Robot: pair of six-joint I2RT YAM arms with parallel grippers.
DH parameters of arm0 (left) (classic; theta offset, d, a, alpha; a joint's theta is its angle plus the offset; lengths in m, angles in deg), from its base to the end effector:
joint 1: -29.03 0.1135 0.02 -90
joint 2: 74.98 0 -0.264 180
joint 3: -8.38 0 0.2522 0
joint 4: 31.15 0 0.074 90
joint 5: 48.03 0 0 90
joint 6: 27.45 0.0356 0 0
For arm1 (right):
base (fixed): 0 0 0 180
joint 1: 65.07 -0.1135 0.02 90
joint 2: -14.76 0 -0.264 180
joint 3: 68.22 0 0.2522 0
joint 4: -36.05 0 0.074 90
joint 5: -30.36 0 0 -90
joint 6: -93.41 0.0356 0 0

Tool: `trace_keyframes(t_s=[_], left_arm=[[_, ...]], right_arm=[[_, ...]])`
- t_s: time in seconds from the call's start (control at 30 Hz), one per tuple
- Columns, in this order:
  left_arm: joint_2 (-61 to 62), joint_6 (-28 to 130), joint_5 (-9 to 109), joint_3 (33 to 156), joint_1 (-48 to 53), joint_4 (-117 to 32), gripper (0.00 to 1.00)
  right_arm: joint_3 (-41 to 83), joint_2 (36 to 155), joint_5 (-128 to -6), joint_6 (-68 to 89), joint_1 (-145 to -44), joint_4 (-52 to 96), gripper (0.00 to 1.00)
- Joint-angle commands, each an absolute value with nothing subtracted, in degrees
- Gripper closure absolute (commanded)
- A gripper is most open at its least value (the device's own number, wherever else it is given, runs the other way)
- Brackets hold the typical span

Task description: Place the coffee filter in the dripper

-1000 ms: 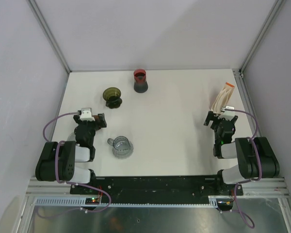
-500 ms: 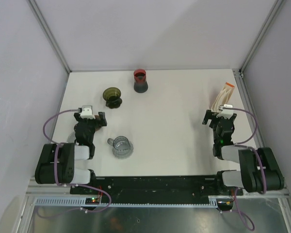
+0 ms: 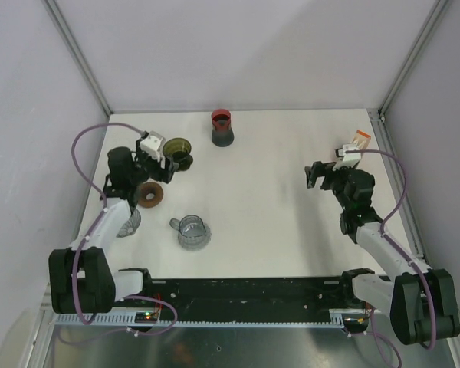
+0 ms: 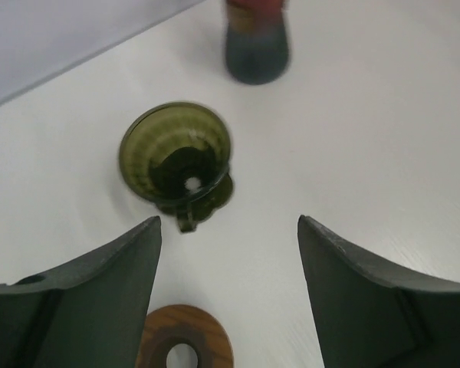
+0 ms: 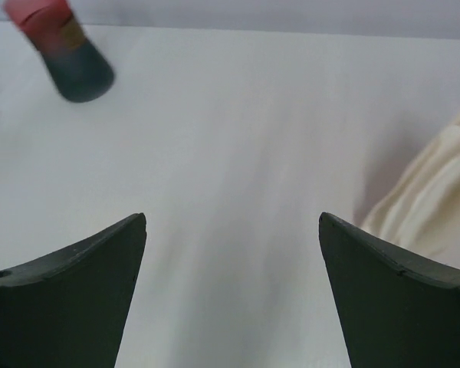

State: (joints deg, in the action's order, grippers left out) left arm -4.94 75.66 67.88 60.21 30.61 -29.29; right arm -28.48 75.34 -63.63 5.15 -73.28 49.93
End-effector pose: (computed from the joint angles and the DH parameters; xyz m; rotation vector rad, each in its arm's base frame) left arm 0.2715 -0.0081 0.2530 0.4911 1.7664 -0.2393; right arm 0.2320 0.0360 0.2405 -0.1478 1.6891 0.1889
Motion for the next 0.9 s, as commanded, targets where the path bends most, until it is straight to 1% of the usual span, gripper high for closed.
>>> trace_keyframes(t_s=[0.0,0.13,0.2,0.27,0.37,0.43,0.6,0.87], left_arm=[[-8.6,90.9,82.1,71.1,26.8,-60.8,0.23],[-9.5,99.8,77.9,74.8,18.7,-76.3,0.12],[-9.6,103.4,75.1,74.7,14.9,-80.7,0.10],[-9.3,106.4,72.9,74.3,12.2,-83.5,0.14],[-8.5,109.4,69.6,73.6,9.9,-85.5,0.29],[-8.5,110.4,69.3,73.5,9.6,-86.4,0.35],[-10.2,113.4,71.2,73.5,9.4,-89.4,0.35],[-8.7,115.2,71.7,69.5,9.4,-90.6,0.39]], right_arm=[[-24.8,73.7,-72.5,5.8,-74.8,42.8,0.01],[-23.4,74.6,-73.5,5.3,-76.3,40.0,0.01],[-22.8,75.1,-72.9,4.7,-77.1,38.7,0.01],[-22.5,75.2,-72.7,4.4,-77.7,37.8,0.01],[-22.4,75.3,-72.6,3.8,-78.6,37.1,0.01],[-22.5,75.5,-72.0,3.7,-79.1,36.7,0.01],[-22.4,76.3,-71.2,3.7,-79.5,36.2,0.01],[-22.5,77.0,-68.5,2.6,-80.0,35.9,0.01]])
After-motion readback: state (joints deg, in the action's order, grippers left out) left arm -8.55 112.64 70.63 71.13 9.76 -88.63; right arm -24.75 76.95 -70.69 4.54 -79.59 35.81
